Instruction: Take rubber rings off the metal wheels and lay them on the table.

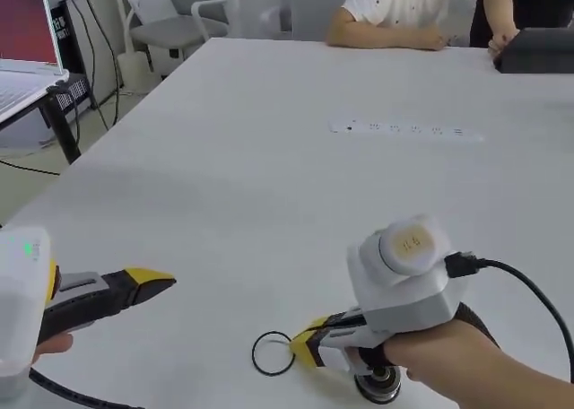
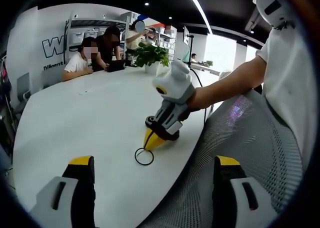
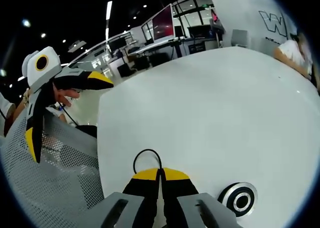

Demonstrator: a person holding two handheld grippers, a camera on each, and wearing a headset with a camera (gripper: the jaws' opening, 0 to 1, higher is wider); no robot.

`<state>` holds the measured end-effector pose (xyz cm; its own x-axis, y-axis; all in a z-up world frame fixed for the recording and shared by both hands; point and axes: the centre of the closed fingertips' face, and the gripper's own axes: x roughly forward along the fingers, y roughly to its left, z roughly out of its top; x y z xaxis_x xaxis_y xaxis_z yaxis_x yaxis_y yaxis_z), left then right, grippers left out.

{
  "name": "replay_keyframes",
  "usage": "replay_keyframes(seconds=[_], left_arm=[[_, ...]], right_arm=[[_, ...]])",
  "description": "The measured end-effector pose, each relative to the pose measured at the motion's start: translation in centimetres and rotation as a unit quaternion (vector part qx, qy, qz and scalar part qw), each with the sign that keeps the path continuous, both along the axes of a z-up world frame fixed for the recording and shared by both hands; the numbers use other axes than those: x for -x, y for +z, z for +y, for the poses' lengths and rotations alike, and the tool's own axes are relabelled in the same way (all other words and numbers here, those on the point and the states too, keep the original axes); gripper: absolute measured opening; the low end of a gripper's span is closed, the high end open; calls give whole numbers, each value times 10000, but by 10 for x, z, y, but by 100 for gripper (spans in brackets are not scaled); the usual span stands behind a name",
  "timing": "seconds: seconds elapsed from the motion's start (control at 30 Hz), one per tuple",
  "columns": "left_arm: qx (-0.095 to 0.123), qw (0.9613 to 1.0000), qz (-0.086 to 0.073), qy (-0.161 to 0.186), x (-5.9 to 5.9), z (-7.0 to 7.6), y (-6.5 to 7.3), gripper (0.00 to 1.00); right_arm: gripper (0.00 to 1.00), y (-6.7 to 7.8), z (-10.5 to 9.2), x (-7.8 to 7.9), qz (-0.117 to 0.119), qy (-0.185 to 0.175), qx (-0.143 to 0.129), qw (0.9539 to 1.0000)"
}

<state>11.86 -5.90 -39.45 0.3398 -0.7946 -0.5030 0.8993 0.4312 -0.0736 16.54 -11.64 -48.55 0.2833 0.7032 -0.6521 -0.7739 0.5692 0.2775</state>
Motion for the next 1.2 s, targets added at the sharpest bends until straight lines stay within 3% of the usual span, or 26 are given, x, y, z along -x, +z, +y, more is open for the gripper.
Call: replay_keyframes(seconds=[0.63,0.87,1.2], left_arm=[[132,9999,56,74,1,-3,0,96],[195,9997,83,113,-1,-3,1,96],[220,9997,92,112,-1,-4,1,95]], right_arm=[[0,0,-2,-1,-38,12,35,10000],[7,2,-2,-1,-11,-14,-10,10000],[10,23,2,-7,-31,-131,-267,9996]])
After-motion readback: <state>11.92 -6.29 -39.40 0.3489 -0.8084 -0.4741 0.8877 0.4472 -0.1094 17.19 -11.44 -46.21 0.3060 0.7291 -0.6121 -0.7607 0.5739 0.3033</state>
